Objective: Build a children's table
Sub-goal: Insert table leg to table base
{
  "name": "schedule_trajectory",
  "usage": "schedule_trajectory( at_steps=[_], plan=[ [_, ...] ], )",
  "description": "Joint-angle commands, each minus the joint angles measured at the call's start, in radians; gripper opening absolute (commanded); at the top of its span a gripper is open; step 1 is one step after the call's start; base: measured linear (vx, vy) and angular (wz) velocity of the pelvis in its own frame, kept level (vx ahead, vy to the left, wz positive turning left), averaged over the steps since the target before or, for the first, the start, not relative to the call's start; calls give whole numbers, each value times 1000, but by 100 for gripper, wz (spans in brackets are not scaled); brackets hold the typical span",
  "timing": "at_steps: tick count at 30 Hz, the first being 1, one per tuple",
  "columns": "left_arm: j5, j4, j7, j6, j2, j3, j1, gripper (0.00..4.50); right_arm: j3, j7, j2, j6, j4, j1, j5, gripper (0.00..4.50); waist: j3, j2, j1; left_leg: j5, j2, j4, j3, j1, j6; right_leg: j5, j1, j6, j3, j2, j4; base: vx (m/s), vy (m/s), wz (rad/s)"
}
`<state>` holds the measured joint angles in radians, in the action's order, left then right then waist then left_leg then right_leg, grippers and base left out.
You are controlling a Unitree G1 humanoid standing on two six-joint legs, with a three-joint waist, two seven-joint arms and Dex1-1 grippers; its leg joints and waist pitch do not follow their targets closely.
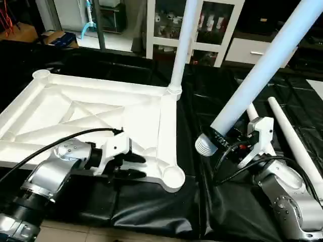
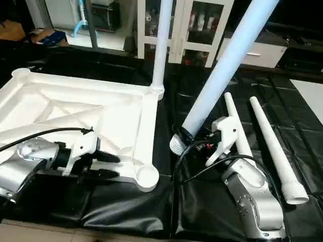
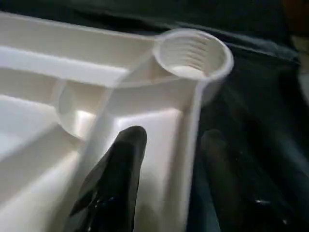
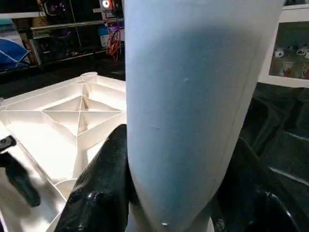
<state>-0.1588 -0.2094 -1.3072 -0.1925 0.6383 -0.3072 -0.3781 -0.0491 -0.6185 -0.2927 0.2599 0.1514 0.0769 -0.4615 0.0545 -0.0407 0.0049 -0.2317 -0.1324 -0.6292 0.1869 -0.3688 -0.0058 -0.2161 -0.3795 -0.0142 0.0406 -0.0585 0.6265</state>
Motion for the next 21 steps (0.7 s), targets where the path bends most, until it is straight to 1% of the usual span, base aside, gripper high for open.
schedule_trajectory(
  at_steps=[1,2,3,4,5,6,7,8,9,10,12,14,16,17,18,21],
  plan=[
    [10,29,-25,-4,16,-17,3,216,-14,-1,-11,4,25,2,-8,188,-50,11,3,-137,-108,98,-44,24,21,-70,29,-278,-57,-106,-62,0,0,0],
    [19,25,-27,5,19,-22,5,216,-12,0,-11,4,25,2,-9,188,-48,11,2,-165,-109,101,-43,25,3,-109,26,-265,-58,-106,-67,0,0,0],
    [39,18,-30,20,26,-34,9,216,-8,2,-11,4,25,4,-9,188,-48,12,3,-172,-109,102,-42,25,-2,-118,26,-261,-58,-105,-67,0,0,0],
    [41,17,-28,23,26,-35,9,216,-8,2,-11,4,24,5,-9,188,-48,12,3,-180,-110,102,-40,27,-12,-125,24,-255,-59,-106,-68,0,0,0],
    [61,7,-12,42,26,-40,8,216,-6,2,-9,3,23,7,-7,188,-48,13,3,-183,-111,103,-40,28,-15,-128,22,-252,-59,-105,-69,0,0,0],
    [63,5,-10,45,25,-40,7,216,-6,3,-9,3,23,7,-7,188,-49,13,5,-183,-111,102,-37,30,-21,-122,21,-250,-60,-105,-69,0,0,0],
    [81,-13,17,75,17,-39,1,216,-4,3,-5,4,24,9,-6,188,-49,13,5,-176,-110,103,-37,27,-22,-111,22,-249,-59,-104,-67,0,0,0],
    [78,-22,25,84,9,-32,-2,216,-2,4,-4,4,24,9,-6,188,-50,12,6,-171,-110,102,-36,27,-22,-101,23,-248,-60,-106,-66,0,0,0],
    [75,-25,30,82,4,-28,-6,200,-1,5,-2,6,25,10,-6,188,-50,12,7,-169,-110,102,-36,27,-21,-97,23,-249,-60,-106,-66,0,0,0],
    [79,-31,40,92,0,-25,-12,200,1,5,0,7,27,11,-5,188,-50,8,8,-169,-110,102,-35,27,-20,-98,23,-249,-60,-106,-67,0,0,0],
    [81,-39,48,104,-6,-21,-18,200,3,6,2,7,27,12,-4,188,-50,10,13,-168,-110,101,-35,26,-19,-109,23,-247,-60,-108,-68,0,0,0],
    [80,-43,53,104,-9,-19,-21,171,5,5,3,7,26,13,-4,188,-50,8,15,-168,-111,102,-35,26,-19,-114,22,-243,-60,-107,-68,0,0,0],
    [71,-49,61,105,-20,-10,-25,162,6,5,4,8,25,15,-4,188,-51,9,18,-161,-110,101,-34,26,-19,-111,23,-243,-60,-108,-67,0,0,0],
    [67,-56,63,113,-28,-3,-31,161,7,3,5,8,23,17,-5,188,-50,8,24,-164,-110,100,-33,29,-20,-116,19,-240,-60,-107,-69,0,0,0],
    [67,-58,59,115,-29,-1,-32,154,8,2,5,7,21,19,-4,188,-51,8,25,-162,-110,100,-32,29,-19,-115,19,-239,-60,-107,-68,0,0,0],
    [70,-62,49,123,-25,-1,-34,127,10,-1,4,7,18,22,-4,188,-52,9,29,-143,-111,102,-34,27,-19,-92,21,-237,-59,-107,-64,0,0,0]
  ],
)
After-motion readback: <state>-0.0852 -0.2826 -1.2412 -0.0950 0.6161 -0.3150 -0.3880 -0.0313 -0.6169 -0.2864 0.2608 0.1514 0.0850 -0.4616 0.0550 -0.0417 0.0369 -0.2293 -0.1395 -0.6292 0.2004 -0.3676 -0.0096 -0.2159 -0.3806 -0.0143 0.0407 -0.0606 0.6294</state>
